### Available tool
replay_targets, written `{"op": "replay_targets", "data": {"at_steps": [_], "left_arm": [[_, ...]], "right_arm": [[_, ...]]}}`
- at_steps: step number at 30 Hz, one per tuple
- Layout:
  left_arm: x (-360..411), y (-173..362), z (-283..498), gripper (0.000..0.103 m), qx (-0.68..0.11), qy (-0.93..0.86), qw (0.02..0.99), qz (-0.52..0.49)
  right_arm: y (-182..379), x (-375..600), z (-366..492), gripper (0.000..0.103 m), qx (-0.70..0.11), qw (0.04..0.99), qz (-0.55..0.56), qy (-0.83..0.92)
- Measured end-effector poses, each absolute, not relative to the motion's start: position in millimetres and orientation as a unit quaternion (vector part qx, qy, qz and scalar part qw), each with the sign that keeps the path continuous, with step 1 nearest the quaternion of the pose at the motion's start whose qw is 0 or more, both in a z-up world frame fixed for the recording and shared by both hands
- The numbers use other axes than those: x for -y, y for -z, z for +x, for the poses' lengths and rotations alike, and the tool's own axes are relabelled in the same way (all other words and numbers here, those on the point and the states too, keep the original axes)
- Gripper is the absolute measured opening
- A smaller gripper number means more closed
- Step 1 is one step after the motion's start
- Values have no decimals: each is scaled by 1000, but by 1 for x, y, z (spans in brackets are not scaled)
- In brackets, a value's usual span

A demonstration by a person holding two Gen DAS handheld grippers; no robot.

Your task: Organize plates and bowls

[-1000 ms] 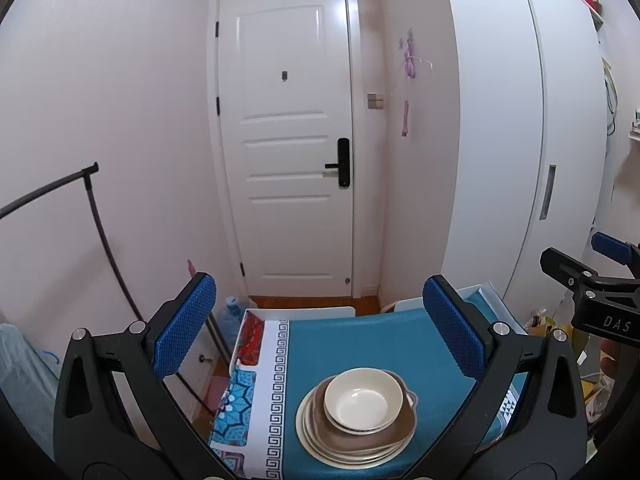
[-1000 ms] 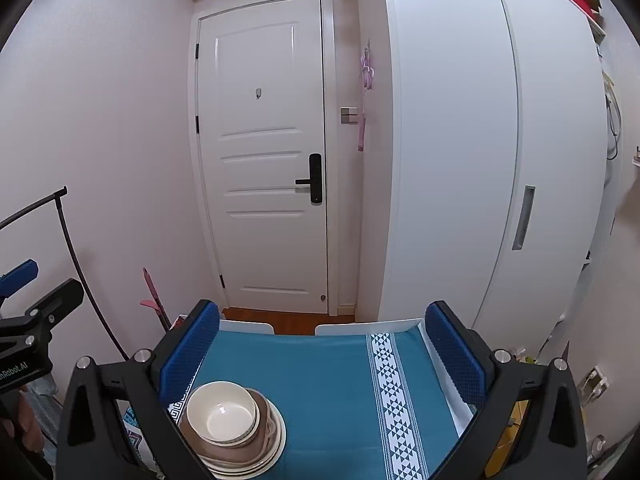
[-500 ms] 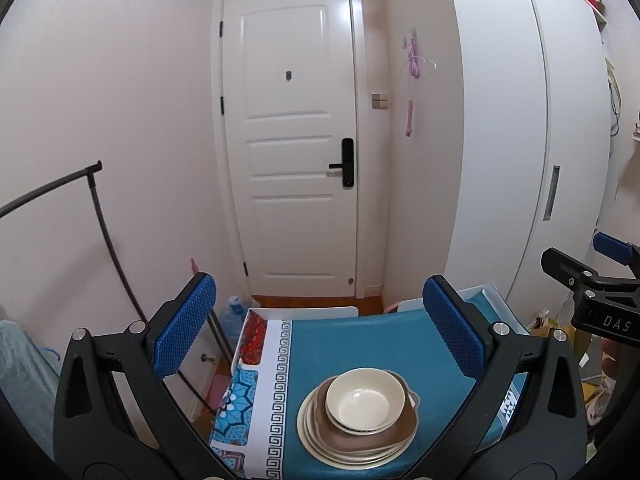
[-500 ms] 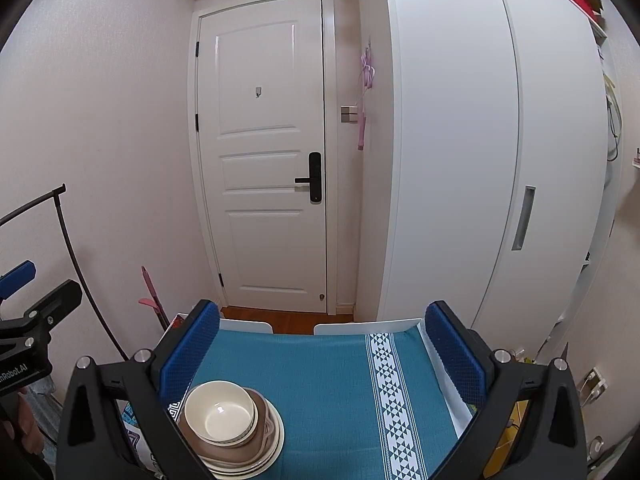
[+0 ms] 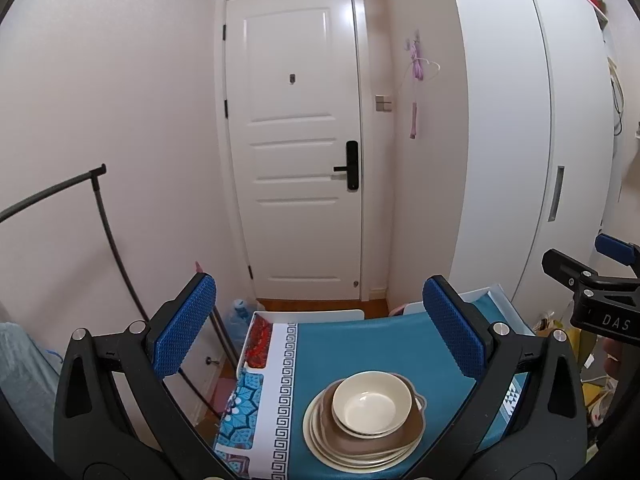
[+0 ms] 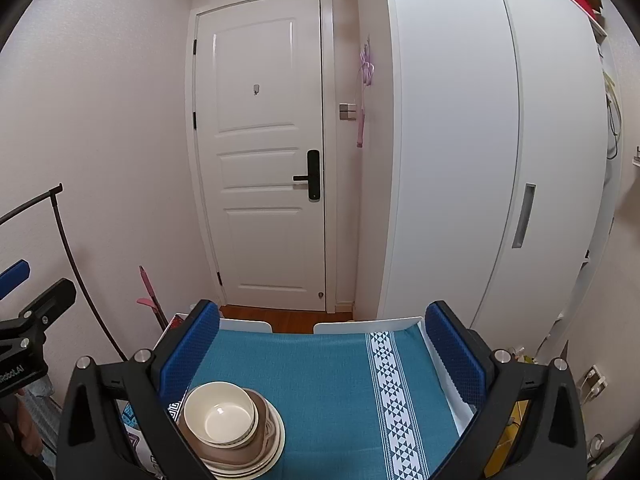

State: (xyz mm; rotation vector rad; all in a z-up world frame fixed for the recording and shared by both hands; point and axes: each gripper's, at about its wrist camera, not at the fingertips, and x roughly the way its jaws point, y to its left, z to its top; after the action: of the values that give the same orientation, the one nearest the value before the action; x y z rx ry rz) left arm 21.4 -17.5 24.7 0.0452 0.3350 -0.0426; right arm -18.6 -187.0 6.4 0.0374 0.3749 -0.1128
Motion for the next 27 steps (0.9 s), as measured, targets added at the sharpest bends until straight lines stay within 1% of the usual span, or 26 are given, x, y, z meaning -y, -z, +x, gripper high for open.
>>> {"op": "replay_targets", "data": {"at_steps": [19,27], "left_arm": [[15,-24,28,103,-143,6,989,38],[11,-18,43,103,-153,12,987,38]], "right_arm": [[-3,188,-11,102,-187,980,17,62],[2,188,0,102,-197,978,18,63]]}}
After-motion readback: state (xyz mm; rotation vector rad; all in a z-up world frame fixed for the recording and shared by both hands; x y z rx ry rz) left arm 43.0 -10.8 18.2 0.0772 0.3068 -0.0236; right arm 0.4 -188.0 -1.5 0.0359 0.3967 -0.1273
